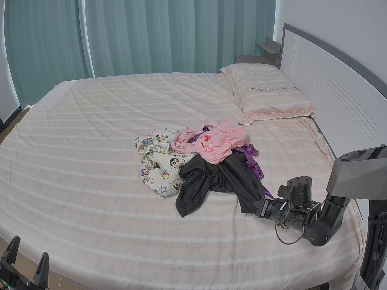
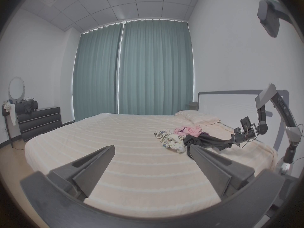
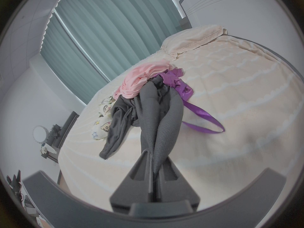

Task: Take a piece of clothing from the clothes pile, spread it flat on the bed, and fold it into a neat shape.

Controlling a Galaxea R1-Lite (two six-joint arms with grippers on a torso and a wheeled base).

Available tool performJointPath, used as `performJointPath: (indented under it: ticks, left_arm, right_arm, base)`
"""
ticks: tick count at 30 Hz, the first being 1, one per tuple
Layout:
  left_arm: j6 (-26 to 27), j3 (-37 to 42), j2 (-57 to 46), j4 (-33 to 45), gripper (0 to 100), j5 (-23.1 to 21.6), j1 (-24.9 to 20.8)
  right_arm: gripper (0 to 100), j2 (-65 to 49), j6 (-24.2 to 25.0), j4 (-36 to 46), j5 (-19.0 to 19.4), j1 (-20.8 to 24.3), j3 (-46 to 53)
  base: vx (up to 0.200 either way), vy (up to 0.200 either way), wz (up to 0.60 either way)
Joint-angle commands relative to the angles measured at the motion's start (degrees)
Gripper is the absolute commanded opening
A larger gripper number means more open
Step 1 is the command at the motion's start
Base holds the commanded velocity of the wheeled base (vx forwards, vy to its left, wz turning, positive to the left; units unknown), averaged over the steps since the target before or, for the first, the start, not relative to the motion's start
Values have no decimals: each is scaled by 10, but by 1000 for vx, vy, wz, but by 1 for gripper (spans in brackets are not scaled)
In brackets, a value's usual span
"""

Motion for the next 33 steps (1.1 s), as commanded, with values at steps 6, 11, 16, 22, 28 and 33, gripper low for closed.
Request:
performJointPath:
  ticks: [6, 11, 16, 22, 28, 33]
  left_arm:
    - [-21, -147, 208, -24, 100, -175, -12]
    - [35, -153, 396, -57, 100, -209, -75]
    - [25, -152, 550, -101, 100, -192, -176]
    - [-9, -153, 760, -216, 100, -180, -237]
    - [-98, -181, 1006, -436, 100, -73, -304]
    - [-179, -257, 1124, -471, 100, -9, -346]
  right_arm:
    - [0, -104, 44, -142, 47, -1, 166]
    - [0, -109, 90, -194, 49, -3, 221]
    - [0, -120, 108, -193, 52, -2, 235]
    - [0, -119, 133, -193, 62, -1, 236]
    - [0, -123, 140, -194, 57, 0, 252]
    - [0, -121, 153, -194, 58, 0, 250]
  base:
    - [0, 0, 0]
    - [0, 0, 0]
    - [0, 0, 0]
    - [0, 0, 0]
    - [0, 0, 0]
    - [0, 0, 0]
